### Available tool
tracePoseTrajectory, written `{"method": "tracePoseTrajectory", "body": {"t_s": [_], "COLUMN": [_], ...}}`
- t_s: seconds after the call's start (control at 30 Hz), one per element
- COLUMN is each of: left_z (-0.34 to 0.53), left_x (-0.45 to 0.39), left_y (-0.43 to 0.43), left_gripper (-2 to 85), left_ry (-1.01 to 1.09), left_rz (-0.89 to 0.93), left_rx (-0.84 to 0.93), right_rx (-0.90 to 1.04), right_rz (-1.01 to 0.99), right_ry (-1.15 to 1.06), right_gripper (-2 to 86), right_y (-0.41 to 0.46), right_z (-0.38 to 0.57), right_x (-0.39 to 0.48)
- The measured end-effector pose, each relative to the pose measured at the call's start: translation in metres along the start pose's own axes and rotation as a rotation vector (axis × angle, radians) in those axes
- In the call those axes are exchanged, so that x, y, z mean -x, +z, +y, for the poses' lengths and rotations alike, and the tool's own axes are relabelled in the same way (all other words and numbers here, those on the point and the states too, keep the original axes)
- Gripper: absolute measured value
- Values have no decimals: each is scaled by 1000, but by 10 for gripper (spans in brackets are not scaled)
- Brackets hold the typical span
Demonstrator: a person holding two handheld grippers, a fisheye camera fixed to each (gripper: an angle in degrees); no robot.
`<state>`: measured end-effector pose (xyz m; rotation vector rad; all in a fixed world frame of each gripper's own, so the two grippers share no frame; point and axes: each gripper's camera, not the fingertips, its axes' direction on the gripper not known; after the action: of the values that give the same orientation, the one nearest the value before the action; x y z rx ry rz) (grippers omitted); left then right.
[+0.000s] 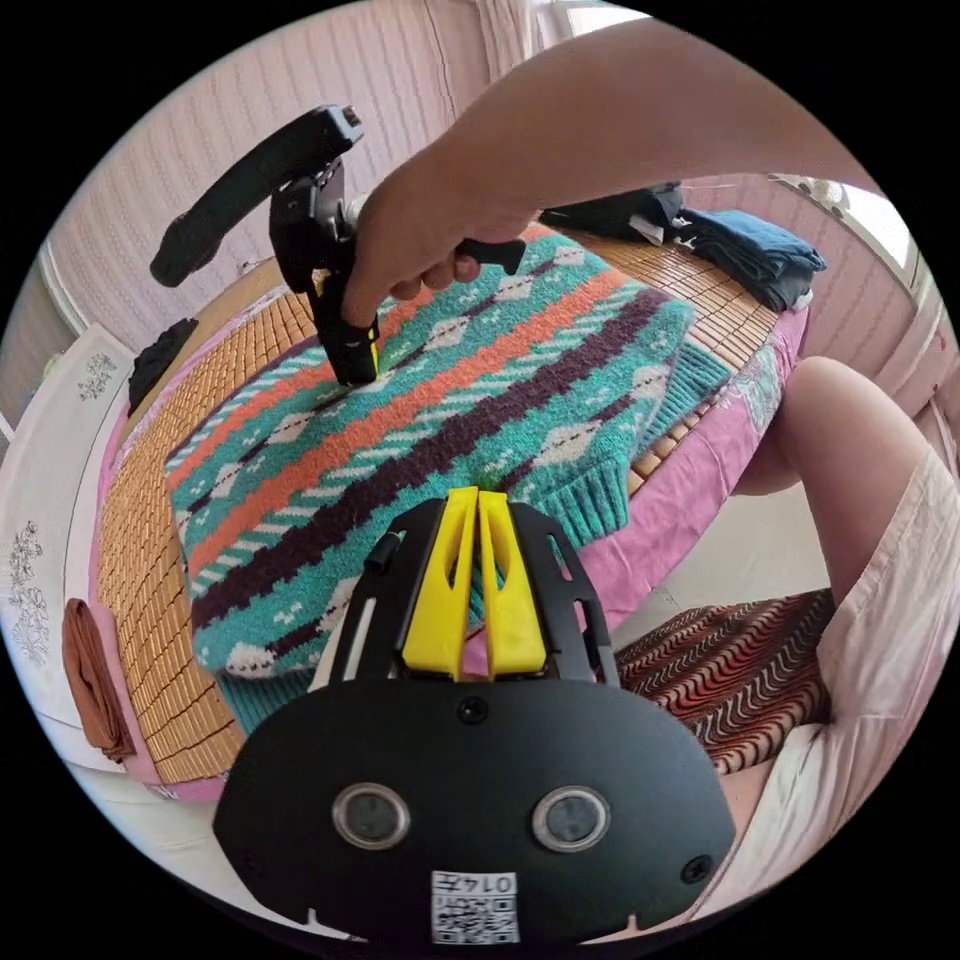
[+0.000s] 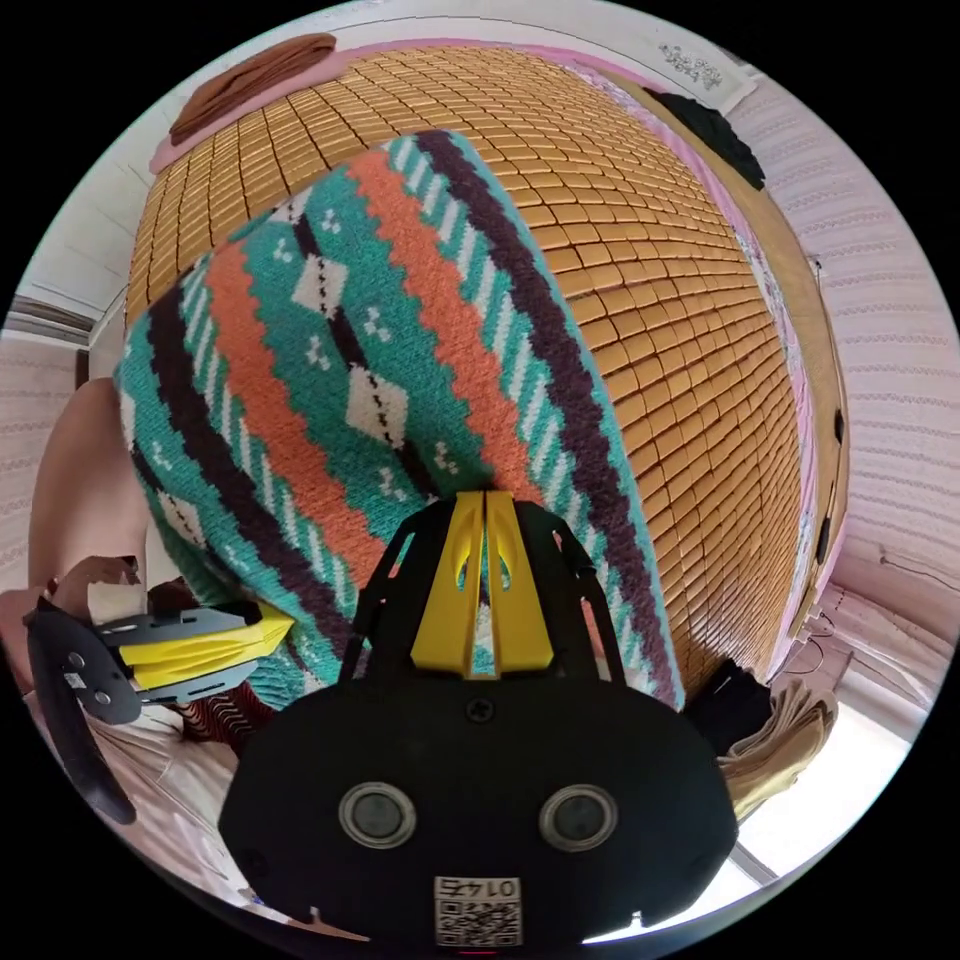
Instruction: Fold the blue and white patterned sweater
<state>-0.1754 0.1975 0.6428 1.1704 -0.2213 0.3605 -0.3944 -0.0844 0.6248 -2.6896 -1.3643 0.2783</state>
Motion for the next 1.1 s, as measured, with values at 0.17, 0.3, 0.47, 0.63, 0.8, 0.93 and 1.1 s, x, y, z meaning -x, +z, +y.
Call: {"method": "tracePoseTrajectory", "body": {"t_s": [0.17,0.3,0.47,0.63,0.8,0.93,1.1], "left_z": [-4,-3,-3,-6,-14,-24,-83], "left_x": [-3,-11,-33,-39,-50,-41,-4], "left_y": [6,9,8,14,16,-3,15], "left_gripper": [-10,-10,-10,-10,-10,-10,-10], "left_ry": [-34,-55,-16,-46,-15,-32,27], "left_rz": [94,135,86,133,136,118,22], "left_rx": [8,-13,-24,-20,-20,-88,-26], "right_rx": [28,83,97,211,355,403,432], "right_rz": [42,-75,-40,-23,-72,-95,-140], "right_ry": [-80,-75,-31,-135,-179,-211,-232], "right_gripper": [-5,-6,-6,-9,-10,-10,-10], "right_y": [11,0,19,47,65,75,81], "right_z": [-41,-72,-120,-169,-206,-220,-223], "right_x": [27,12,4,13,9,6,-5]}}
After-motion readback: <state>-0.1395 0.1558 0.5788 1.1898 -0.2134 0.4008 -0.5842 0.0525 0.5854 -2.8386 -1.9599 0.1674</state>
